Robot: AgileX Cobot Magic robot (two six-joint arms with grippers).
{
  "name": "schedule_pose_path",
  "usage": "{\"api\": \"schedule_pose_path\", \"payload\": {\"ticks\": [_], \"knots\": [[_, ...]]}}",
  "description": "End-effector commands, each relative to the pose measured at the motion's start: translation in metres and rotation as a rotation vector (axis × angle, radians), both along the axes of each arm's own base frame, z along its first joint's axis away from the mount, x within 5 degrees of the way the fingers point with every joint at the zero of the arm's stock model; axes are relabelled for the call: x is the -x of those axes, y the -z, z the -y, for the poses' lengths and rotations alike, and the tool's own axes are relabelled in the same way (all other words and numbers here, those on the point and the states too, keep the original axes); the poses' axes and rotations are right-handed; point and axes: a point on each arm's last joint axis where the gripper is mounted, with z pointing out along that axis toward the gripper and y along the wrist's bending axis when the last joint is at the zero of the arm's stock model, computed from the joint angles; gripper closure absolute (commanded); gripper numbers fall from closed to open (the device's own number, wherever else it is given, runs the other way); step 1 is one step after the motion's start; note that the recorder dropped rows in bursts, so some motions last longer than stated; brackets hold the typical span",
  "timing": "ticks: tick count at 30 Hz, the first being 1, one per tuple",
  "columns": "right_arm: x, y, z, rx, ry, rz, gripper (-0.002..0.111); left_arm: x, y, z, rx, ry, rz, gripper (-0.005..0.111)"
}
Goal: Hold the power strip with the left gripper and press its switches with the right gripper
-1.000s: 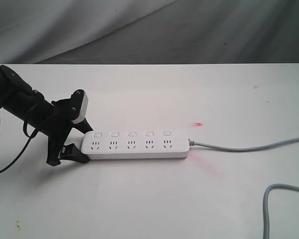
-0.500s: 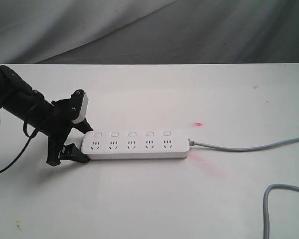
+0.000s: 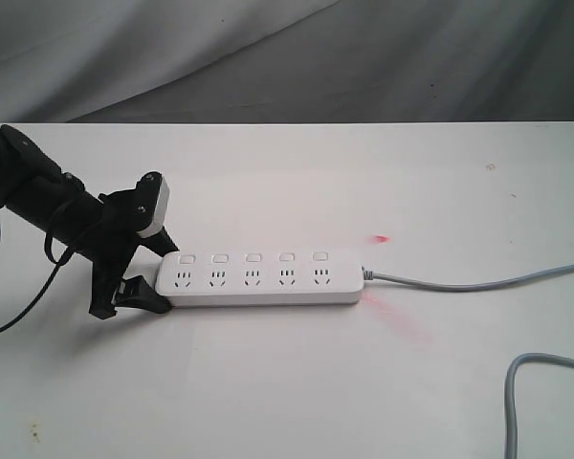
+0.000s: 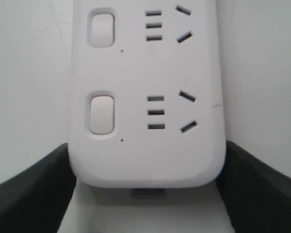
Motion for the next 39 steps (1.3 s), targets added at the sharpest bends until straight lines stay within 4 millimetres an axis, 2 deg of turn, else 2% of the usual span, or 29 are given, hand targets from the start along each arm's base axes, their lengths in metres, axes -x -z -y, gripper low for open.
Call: {"api": "schedule_pose_path", "payload": {"ticks": [1,19,21,26,30,34,39], "knots": [[0.000,0.001,0.001,0.007,0.009,0.000,0.108,-0.002,0.002,-0.003,-0.027,0.003,0.024,0.060],[0.000,0.001,0.001,0.007,0.009,0.000,0.108,-0.004,0.001,-0.001,-0.001,-0.057,0.014,0.060],[0.000,0.001,0.001,0.007,0.009,0.000,0.108,-0.005,0.000,0.000,0.019,-0.080,0.013,0.053],[0.000,0.001,0.001,0.007,0.009,0.000,0.108,-0.005,-0.001,0.001,0.041,-0.100,0.004,0.022],[0.000,0.001,0.001,0.005,0.009,0.000,0.108,-0.004,-0.007,0.000,0.021,-0.075,0.021,0.017],[0.000,0.001,0.001,0.005,0.009,0.000,0.108,-0.003,-0.033,-0.003,-0.011,-0.079,0.070,0.017],[0.000,0.001,0.001,0.005,0.009,0.000,0.108,0.009,-0.098,-0.006,-0.027,-0.193,0.133,0.017]]}}
